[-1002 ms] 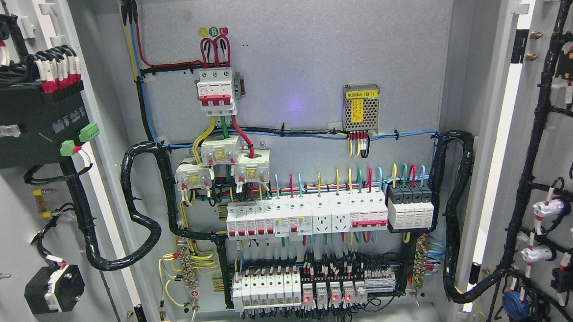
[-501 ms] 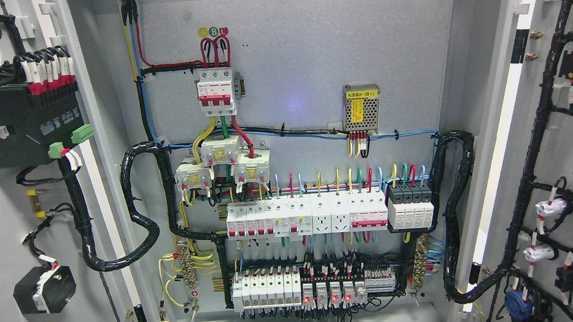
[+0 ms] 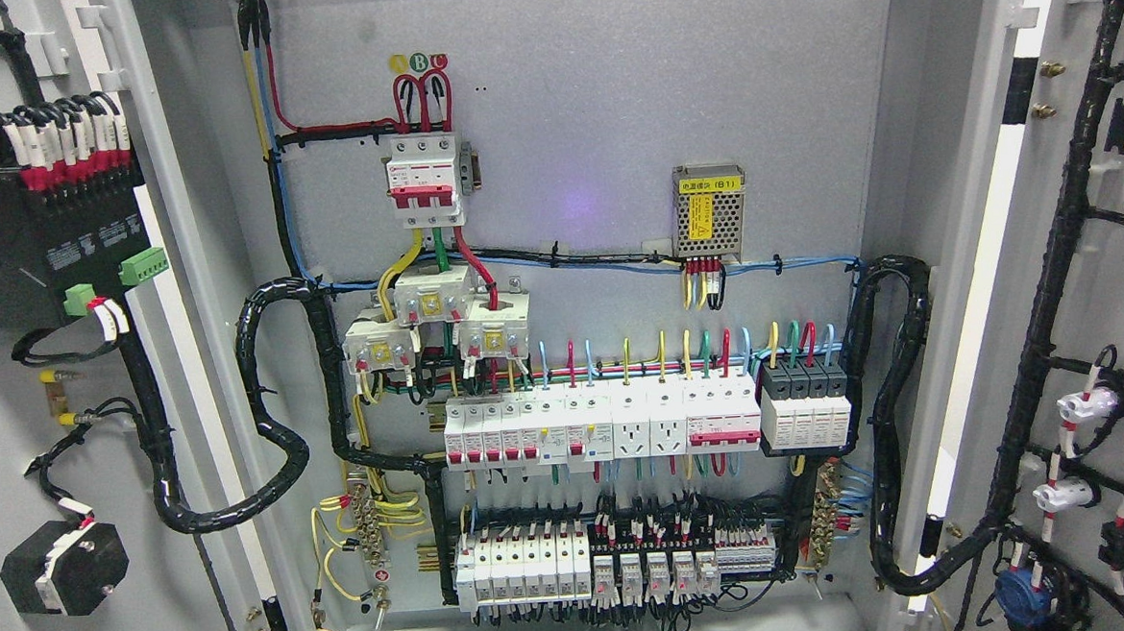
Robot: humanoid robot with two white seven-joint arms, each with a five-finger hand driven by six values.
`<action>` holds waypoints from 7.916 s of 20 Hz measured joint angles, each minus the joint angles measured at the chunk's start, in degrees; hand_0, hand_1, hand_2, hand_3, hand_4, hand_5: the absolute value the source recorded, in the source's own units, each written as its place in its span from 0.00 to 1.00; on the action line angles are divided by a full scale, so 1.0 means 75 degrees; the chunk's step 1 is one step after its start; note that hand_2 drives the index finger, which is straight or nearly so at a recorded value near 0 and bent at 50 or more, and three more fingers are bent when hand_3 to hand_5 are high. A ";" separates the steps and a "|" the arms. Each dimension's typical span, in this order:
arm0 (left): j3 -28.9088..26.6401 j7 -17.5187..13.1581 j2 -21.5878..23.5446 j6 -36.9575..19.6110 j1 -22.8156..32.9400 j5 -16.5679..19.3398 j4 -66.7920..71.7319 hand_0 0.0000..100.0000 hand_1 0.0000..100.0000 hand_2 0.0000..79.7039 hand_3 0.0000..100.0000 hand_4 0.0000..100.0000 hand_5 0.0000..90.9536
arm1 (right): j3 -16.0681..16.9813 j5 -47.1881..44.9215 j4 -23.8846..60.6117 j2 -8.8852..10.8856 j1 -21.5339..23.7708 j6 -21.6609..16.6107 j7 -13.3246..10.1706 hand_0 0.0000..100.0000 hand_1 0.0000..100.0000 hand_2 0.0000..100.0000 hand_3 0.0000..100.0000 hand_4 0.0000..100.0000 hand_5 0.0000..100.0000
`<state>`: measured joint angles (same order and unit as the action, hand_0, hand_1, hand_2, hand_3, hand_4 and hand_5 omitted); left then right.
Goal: Open door with both hands
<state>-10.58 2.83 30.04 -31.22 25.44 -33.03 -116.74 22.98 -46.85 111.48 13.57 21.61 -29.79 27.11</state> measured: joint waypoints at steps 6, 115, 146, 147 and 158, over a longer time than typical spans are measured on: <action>-0.0248 -0.0001 0.0109 -0.0002 0.0103 -0.0242 0.0194 0.00 0.00 0.00 0.00 0.00 0.00 | 0.0185 0.0000 -0.0060 -0.0077 0.0001 0.0000 0.0000 0.19 0.00 0.00 0.00 0.00 0.00; 0.2016 -0.0570 -0.0839 0.0817 0.0330 0.0019 0.3419 0.00 0.00 0.00 0.00 0.00 0.00 | -0.3738 0.1870 -0.4844 -0.0055 -0.0131 0.0008 0.0129 0.19 0.00 0.00 0.00 0.00 0.00; 0.3024 -0.2094 -0.3517 0.1333 -0.1938 0.1383 1.3839 0.00 0.00 0.00 0.00 0.00 0.00 | -0.4288 0.3484 -1.2727 -0.1094 -0.1743 0.1512 -0.0542 0.19 0.00 0.00 0.00 0.00 0.00; 0.3025 -0.2094 -0.3558 0.1495 -0.1983 0.1457 1.4060 0.00 0.00 0.00 0.00 0.00 0.00 | -0.4294 0.3532 -1.2847 -0.1107 -0.1757 0.1723 -0.0683 0.19 0.00 0.00 0.00 0.00 0.00; 0.3026 -0.1979 -0.3841 0.3076 -0.2274 0.1767 1.5480 0.00 0.00 0.00 0.00 0.00 0.00 | -0.4340 0.4661 -1.3517 -0.1212 -0.1869 0.3602 -0.1922 0.19 0.00 0.00 0.00 0.00 0.00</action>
<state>12.11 -12.02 1.23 -8.16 8.39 -19.78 -0.64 -9.57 -11.88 10.10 4.48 7.59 -2.77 12.70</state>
